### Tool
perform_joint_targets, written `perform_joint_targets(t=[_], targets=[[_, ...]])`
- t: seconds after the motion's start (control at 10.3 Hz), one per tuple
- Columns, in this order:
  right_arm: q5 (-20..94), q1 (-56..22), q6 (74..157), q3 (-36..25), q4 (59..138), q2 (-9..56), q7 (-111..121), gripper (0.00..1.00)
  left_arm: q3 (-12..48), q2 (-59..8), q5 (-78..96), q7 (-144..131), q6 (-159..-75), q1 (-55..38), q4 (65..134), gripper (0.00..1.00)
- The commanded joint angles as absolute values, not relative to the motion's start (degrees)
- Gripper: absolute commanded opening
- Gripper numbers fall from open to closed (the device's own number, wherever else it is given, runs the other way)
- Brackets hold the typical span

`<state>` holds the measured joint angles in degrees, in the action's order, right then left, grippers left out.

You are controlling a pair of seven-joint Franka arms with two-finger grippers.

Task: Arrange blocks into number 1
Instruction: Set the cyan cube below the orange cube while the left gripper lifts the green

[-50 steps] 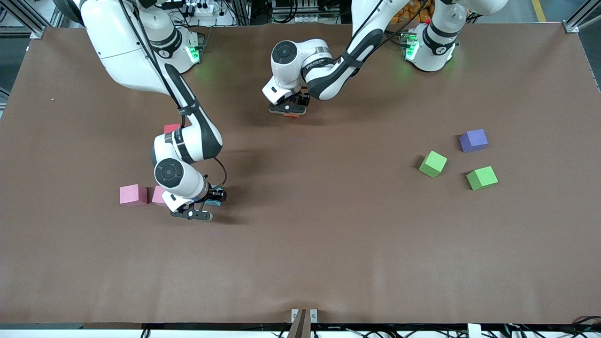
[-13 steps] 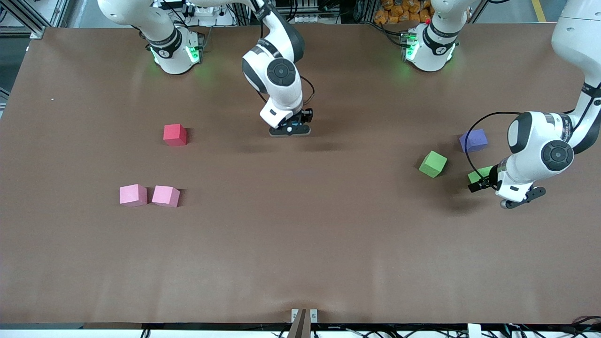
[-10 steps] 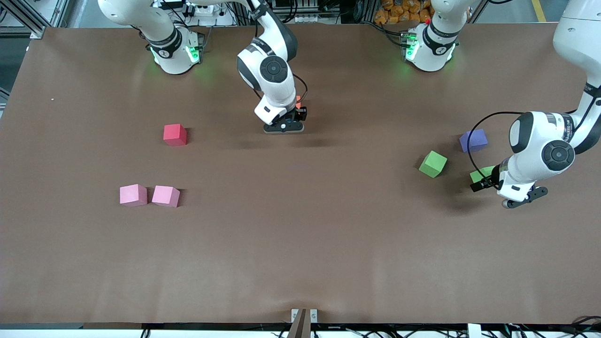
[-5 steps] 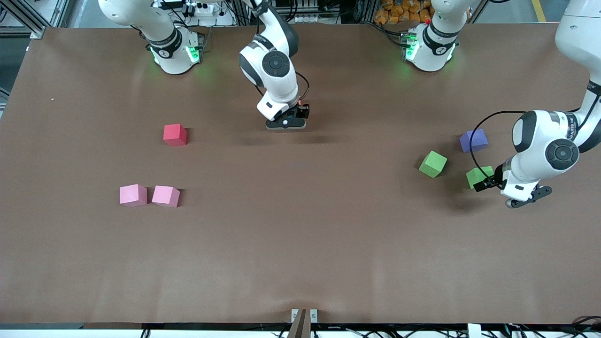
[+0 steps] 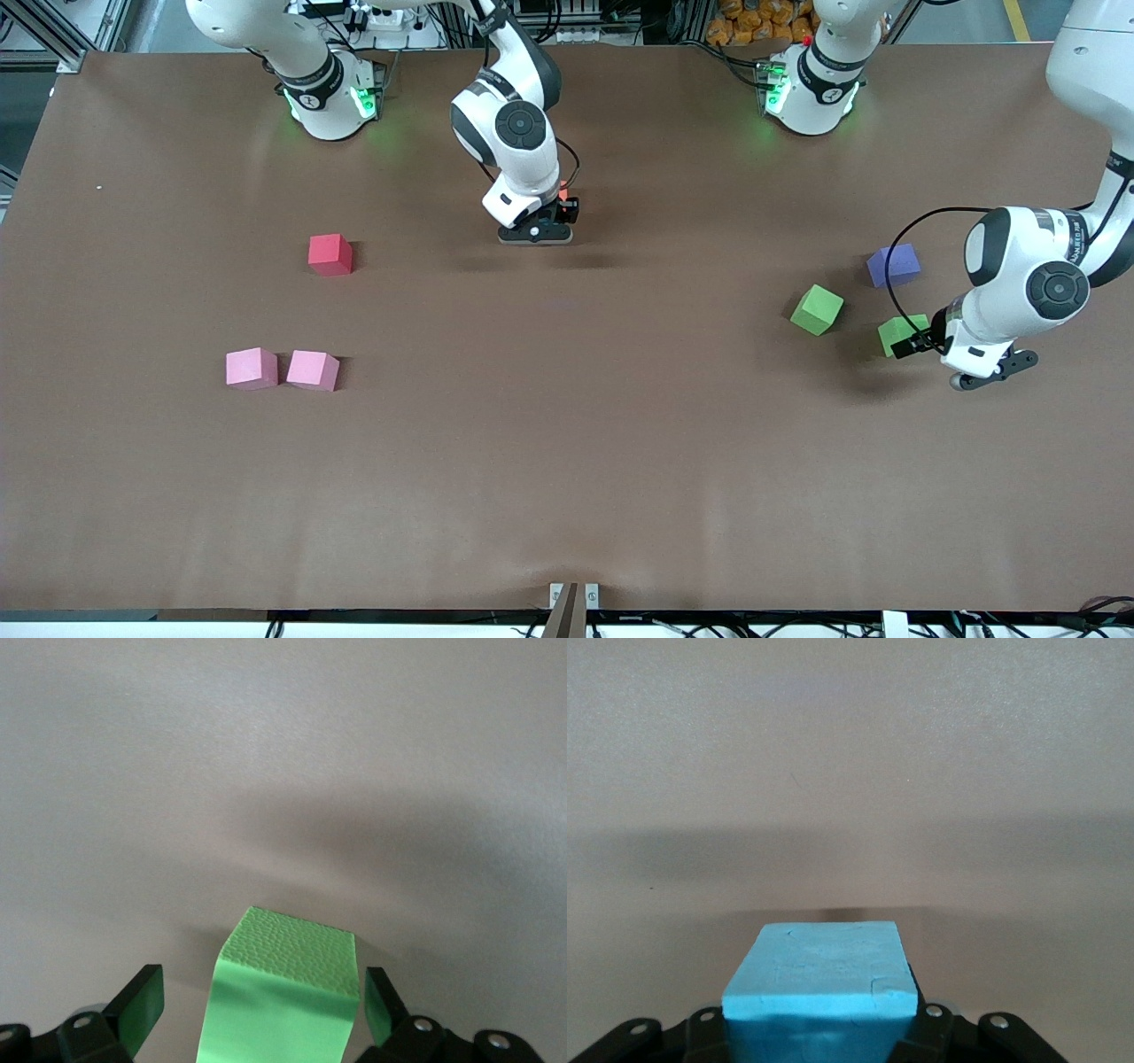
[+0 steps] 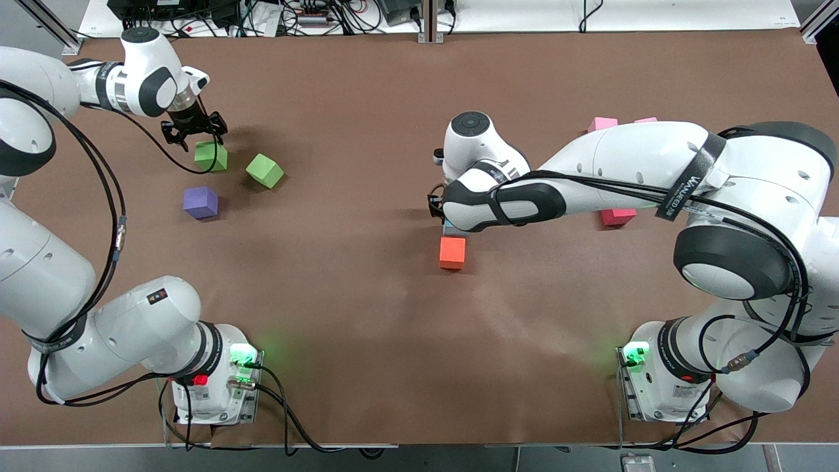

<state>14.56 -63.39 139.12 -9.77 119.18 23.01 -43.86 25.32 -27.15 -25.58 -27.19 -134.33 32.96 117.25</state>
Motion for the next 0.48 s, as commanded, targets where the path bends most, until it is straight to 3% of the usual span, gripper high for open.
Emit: perform_joint_targets(t=[0.0, 0.39], targets=[[15.6, -64.6, 140.5, -10.4, 119.6, 23.3, -45.4, 0.57, 26.2, -26.0, -26.7, -22.0, -134.5, 33.7, 119.5, 1.0], [15.6, -65.0, 142.4, -10.4, 119.5, 24.5, -46.6, 0.57, 26.2, -27.8, -26.7, -21.5, -136.1, 33.6, 120.3, 1.0]])
